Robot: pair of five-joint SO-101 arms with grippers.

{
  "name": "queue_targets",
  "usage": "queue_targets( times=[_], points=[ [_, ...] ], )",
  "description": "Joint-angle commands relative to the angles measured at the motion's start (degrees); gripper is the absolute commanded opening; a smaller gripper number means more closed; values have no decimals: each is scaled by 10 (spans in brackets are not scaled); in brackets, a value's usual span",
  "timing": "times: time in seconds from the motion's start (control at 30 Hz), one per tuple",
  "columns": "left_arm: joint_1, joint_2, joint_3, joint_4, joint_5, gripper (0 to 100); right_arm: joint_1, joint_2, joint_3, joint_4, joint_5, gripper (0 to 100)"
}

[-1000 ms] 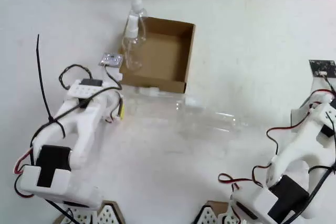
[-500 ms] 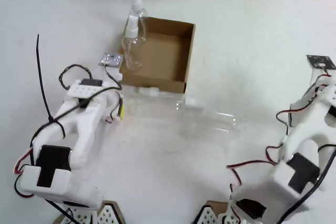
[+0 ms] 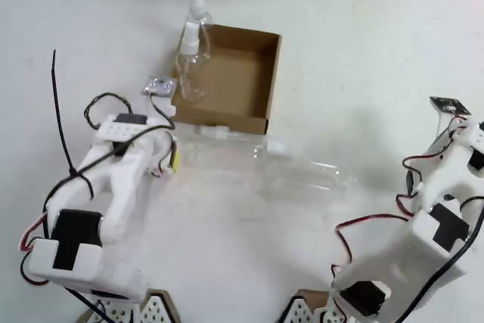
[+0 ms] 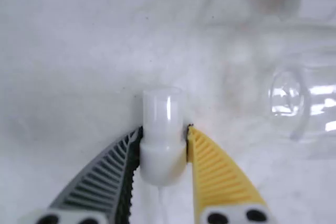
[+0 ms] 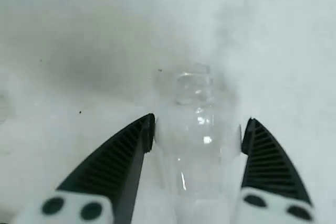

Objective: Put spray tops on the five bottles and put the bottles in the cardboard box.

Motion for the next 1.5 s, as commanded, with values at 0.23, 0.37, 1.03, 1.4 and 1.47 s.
queue_targets(
  times=[0.23,0.37,1.03,1.4,1.47],
  points=[
    [-10,-29,-2,-6,-8,46,5,27,-25,-32,36,236],
    [-10,-29,-2,-6,-8,46,6,7,-17,-34,47,237],
    [-10,-29,-3,-6,-8,46,8,-163,215,-180,119,301],
    [-10,-29,-2,-6,-8,46,7,-35,130,-179,120,232],
    [-10,-29,-2,-6,-8,46,7,-24,120,-177,120,214]
  ],
)
